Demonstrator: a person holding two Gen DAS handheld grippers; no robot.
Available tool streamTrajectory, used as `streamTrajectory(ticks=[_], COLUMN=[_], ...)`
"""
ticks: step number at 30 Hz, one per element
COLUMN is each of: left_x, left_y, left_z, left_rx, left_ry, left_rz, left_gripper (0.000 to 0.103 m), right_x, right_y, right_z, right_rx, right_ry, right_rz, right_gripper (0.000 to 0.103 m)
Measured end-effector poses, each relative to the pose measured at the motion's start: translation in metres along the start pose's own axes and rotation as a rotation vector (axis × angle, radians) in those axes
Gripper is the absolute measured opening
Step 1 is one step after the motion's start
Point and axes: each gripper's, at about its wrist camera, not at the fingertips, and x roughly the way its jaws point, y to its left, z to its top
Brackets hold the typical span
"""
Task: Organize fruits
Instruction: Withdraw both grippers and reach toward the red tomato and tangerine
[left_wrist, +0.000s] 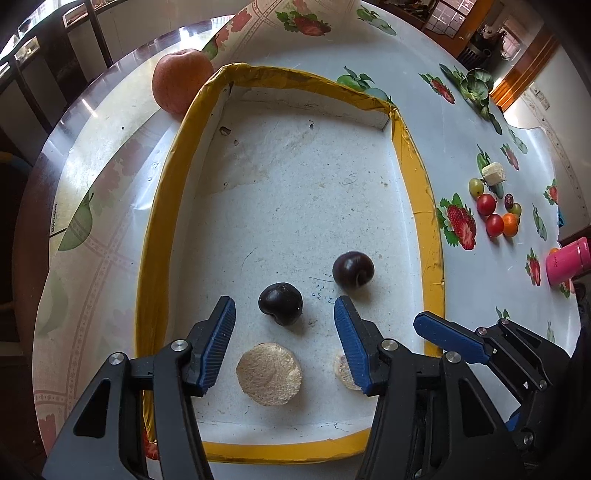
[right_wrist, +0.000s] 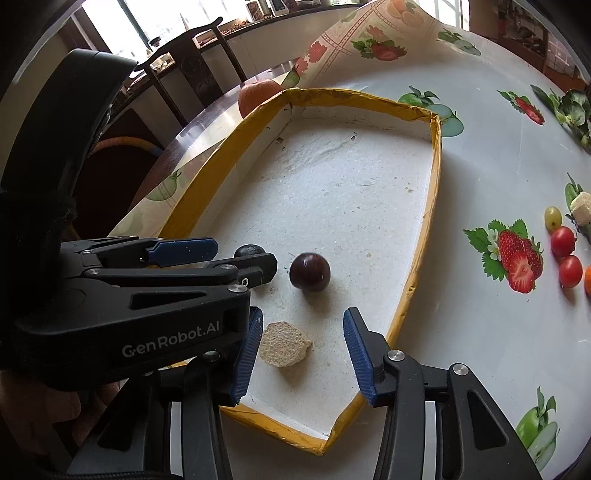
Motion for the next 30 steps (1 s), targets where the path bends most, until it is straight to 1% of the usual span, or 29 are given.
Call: streamTrajectory(ticks=[13, 19, 30], left_x=[-0.02, -0.025, -0.032], left_y=[-0.017, -0.032, -0.07], left_z=[-0.007, -0.009, -0.01], left_rx=[0.014, 0.037, 0.098], left_ry=[-0.029, -0.036, -0.044], left_rz=[-0.02, -0.026, -0.055], left_gripper=[0.054, 0.054, 0.054], right_x=[-0.041, -0.057, -0.088], right_y=[-0.015, -0.032, -0.076], right_z=[-0.016, -0.03, -0.054], right_rx=[0.04, 0.082, 0.175], right_ry=[-0.059, -0.08, -0.114], right_rz=[-0.018, -0.034, -0.08], right_gripper=[0.047, 0.047, 0.047])
